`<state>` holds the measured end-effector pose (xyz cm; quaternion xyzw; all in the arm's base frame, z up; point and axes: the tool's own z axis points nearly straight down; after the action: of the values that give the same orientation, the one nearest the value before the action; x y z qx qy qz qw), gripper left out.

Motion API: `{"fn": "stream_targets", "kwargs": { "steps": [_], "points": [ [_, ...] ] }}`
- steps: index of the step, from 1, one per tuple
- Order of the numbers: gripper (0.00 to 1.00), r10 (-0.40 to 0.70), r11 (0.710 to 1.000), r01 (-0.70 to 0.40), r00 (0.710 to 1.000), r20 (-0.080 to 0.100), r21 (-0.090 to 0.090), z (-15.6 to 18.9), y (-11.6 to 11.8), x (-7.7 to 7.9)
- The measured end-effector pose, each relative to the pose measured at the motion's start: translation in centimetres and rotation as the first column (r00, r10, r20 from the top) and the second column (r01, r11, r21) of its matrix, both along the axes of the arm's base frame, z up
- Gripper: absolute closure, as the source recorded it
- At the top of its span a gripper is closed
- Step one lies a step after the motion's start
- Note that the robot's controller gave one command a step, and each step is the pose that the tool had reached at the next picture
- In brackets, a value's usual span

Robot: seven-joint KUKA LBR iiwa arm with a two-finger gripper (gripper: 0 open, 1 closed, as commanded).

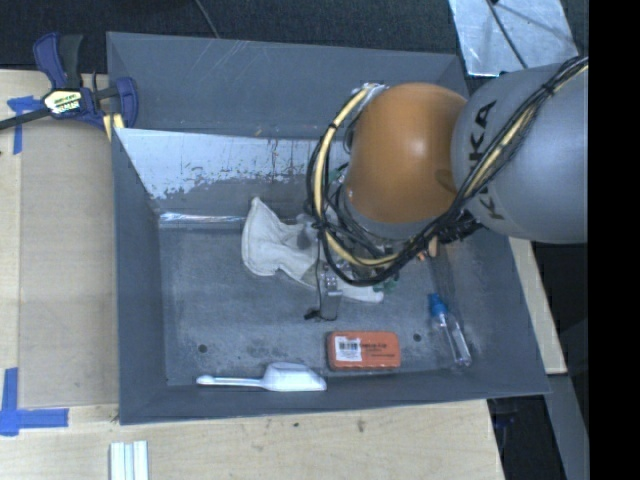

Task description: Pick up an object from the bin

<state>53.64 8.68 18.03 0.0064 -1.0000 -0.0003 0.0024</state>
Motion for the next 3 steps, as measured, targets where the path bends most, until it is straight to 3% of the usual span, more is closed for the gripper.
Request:
{"fn": "stream_targets", "kwargs": {
  "steps": [1, 2, 3],
  "points": [
    [0.0, 0.001, 1.0, -0.001, 1.0, 0.005, -0.002, 6.2, -0.4, 1.0],
    [0.0, -0.001, 1.0, 0.001, 1.0, 0.025, 0.003, 5.3, 0.4, 2.9],
    [0.0, -0.029, 1.0, 0.029, 0.999, 0.013, 0.002, -0.4, -0.6, 3.9]
  ]
}}
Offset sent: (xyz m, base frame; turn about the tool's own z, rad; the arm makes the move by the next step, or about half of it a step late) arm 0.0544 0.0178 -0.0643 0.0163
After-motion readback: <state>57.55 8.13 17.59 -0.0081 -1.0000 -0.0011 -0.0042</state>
